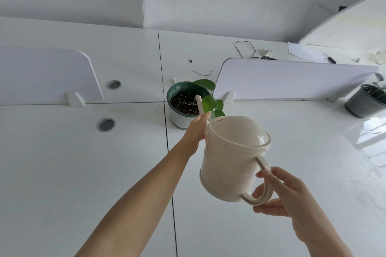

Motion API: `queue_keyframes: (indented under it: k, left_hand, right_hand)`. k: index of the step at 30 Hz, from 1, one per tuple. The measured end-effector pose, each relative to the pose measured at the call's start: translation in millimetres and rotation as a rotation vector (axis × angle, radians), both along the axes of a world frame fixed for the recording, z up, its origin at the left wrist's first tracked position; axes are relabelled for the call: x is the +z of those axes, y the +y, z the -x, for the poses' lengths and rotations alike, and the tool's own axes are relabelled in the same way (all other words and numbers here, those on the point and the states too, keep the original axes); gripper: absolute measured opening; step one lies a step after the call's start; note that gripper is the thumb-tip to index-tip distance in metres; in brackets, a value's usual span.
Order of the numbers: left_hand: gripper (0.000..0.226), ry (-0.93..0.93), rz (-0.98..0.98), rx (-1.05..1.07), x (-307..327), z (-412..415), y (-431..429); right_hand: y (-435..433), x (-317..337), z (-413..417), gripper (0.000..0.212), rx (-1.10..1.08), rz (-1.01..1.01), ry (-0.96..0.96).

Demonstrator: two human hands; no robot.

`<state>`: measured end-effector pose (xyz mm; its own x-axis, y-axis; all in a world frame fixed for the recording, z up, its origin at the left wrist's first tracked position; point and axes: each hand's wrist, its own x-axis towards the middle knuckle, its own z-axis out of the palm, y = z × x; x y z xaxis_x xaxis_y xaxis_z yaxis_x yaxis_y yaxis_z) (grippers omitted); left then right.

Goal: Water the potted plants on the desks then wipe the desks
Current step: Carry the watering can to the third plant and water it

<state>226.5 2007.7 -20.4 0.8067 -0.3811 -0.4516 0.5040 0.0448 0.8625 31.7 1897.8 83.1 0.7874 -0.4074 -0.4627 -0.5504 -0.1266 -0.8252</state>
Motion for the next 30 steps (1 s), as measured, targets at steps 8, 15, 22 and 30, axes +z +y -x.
queue_keyframes:
  k: [8, 15, 22, 30]
  left_hand:
    - [0.025, -0.048, 0.060, 0.097, 0, 31, 33]
    - [0.021, -0.097, 0.105, 0.218, 4, 65, 68]
    - [0.012, -0.047, 0.129, 0.395, -15, 110, 105]
    - [0.008, 0.026, 0.051, 0.541, -42, 161, 141]
  right_hand:
    - [10, -8, 15, 0.021, 0.065, 0.018, 0.014]
    - [14, -27, 27, 0.039, 0.082, -0.024, 0.011]
    - [12, -61, 33, 0.049, 0.101, -0.043, 0.026]
    - [20, -100, 37, 0.049, 0.137, -0.095, 0.071]
